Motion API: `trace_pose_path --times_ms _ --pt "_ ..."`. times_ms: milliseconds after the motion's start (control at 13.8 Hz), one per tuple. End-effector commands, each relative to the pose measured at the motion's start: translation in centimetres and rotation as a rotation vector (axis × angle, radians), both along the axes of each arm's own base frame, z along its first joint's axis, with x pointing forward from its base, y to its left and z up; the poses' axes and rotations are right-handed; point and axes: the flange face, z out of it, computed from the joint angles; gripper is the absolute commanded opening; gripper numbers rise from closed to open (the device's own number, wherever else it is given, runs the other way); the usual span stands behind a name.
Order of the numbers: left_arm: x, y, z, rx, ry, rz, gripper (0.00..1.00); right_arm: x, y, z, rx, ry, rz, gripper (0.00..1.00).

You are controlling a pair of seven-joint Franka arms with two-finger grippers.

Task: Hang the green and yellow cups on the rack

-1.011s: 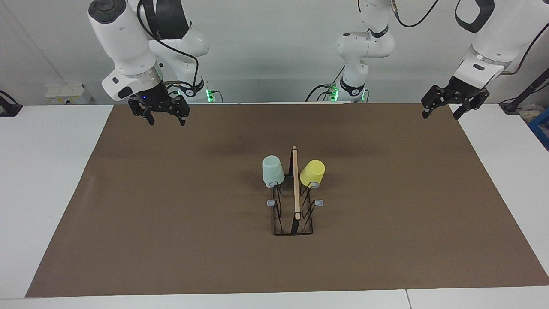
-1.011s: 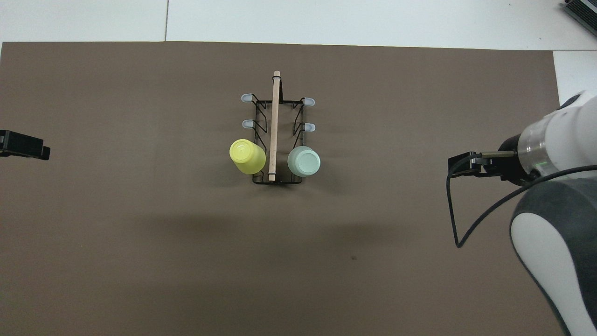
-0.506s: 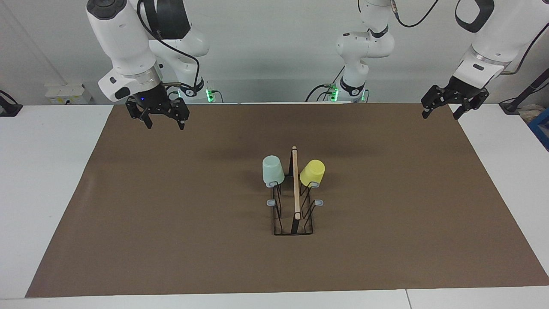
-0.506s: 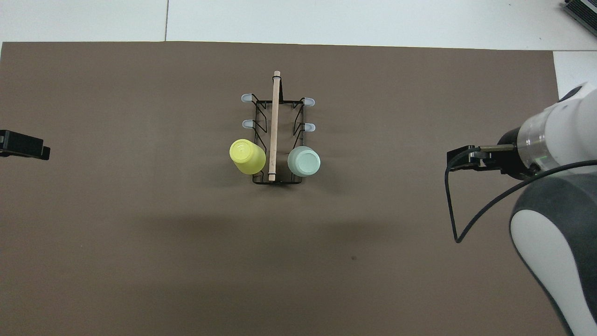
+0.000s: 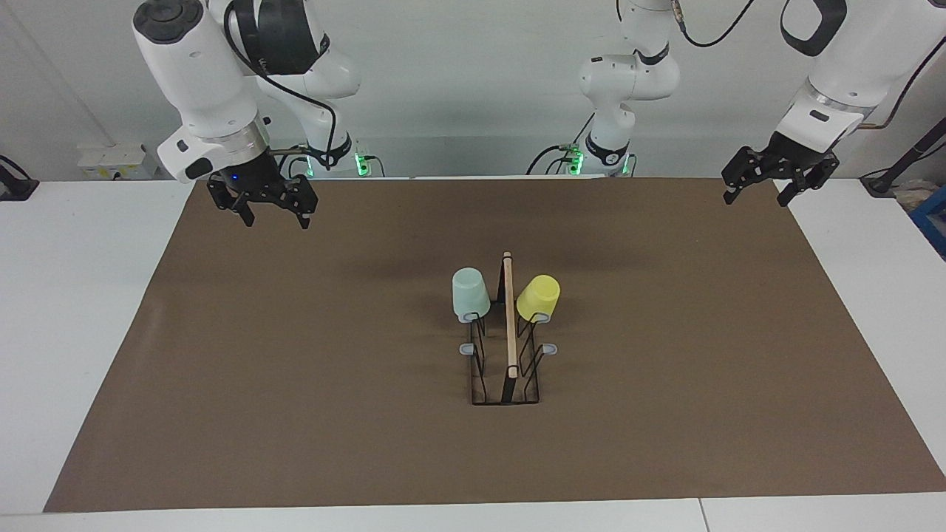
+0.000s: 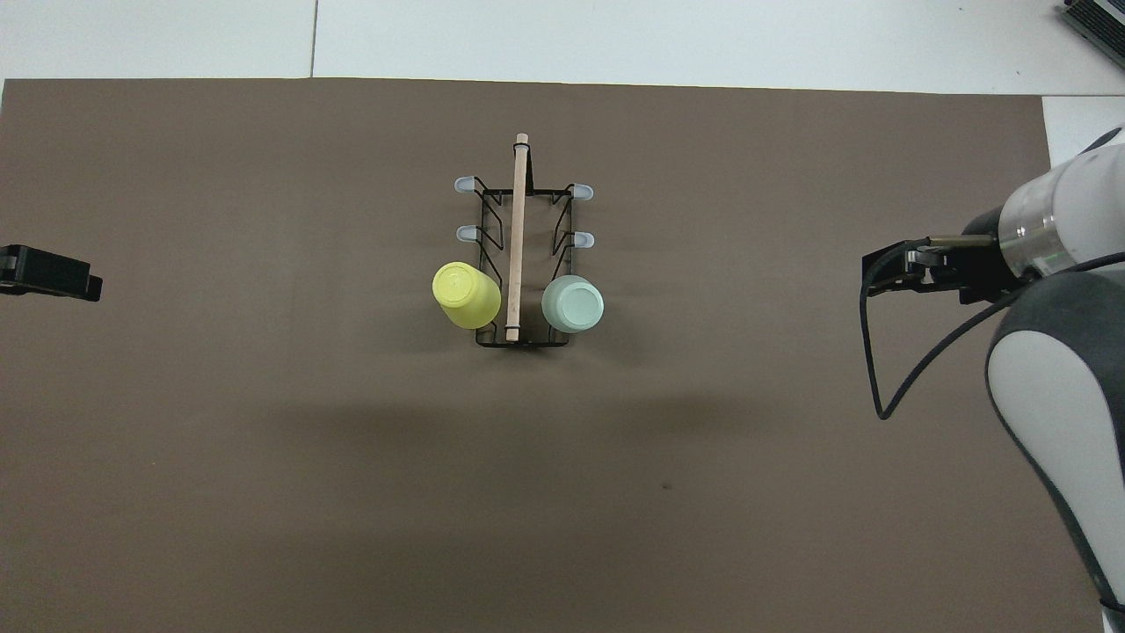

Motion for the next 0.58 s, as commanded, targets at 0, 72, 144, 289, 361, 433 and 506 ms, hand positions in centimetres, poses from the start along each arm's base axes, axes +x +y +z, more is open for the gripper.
trace_pose_path --times_ms 0,72,144,289,361,433,506 --pt "-0.5 -0.17 0.48 -0.005 -0.003 0.002 1.0 0.31 -0.17 -0.01 -0.011 0.009 0.017 1.0" --pt "-0.45 -0.17 0.47 -0.005 -0.003 0.002 1.0 0.33 -0.15 -0.06 -0.009 0.008 0.017 1.0" --pt "-0.47 -0.17 0.46 -0.005 -0.002 0.002 1.0 0.15 0.01 -0.03 -0.01 0.009 0.017 1.0" --pt "-0.52 -0.17 0.47 -0.005 -0.002 0.002 1.0 -0.01 -0.08 -0.27 -0.011 0.014 0.018 1.0" --pt "-0.53 -0.17 0.53 -0.005 -0.002 0.002 1.0 -0.02 -0.08 -0.34 -0.011 0.016 0.02 1.0" --pt "-0.48 -0.17 0.45 -0.005 0.0 0.002 1.0 -0.01 -0.29 -0.41 -0.006 0.018 0.013 1.0" --pt "-0.52 -0.17 0.47 -0.005 -0.002 0.002 1.0 0.09 -0.37 -0.28 -0.006 0.009 0.012 1.0"
